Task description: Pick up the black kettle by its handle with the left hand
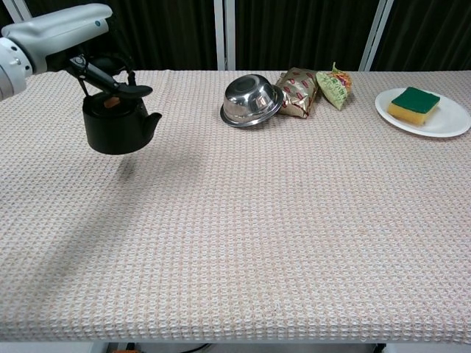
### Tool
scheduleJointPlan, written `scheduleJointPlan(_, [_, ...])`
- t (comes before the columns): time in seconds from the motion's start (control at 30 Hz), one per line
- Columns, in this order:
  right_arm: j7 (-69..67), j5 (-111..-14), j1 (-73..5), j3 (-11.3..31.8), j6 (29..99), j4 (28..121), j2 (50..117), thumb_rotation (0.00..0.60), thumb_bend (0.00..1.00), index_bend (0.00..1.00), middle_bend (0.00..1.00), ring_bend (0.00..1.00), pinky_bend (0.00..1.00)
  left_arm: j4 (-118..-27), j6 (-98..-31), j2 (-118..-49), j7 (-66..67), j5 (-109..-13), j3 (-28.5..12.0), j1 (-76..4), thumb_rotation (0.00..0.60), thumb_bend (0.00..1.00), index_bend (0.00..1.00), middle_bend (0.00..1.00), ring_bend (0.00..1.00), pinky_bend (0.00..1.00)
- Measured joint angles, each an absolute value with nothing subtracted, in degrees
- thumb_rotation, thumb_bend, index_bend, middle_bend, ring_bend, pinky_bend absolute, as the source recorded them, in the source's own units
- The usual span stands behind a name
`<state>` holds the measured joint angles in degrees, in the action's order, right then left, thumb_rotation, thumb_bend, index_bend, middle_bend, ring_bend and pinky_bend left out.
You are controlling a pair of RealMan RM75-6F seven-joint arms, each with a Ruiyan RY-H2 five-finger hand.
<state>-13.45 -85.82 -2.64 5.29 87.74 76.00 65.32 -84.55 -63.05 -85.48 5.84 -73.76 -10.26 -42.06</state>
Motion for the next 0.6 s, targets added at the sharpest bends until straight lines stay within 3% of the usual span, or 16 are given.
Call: scheduleJointPlan(0.6, [-13.5, -85.9, -2.7, 5.2, 87.5, 75.9, 65.3, 0.6, 0.32, 0.0, 0.0, 0.0, 0.0, -84.0, -63.0, -85.8, 4.6, -74.5, -11.0, -41.5, 0.434, 0.34, 1.0, 1.0, 1.0, 0.75])
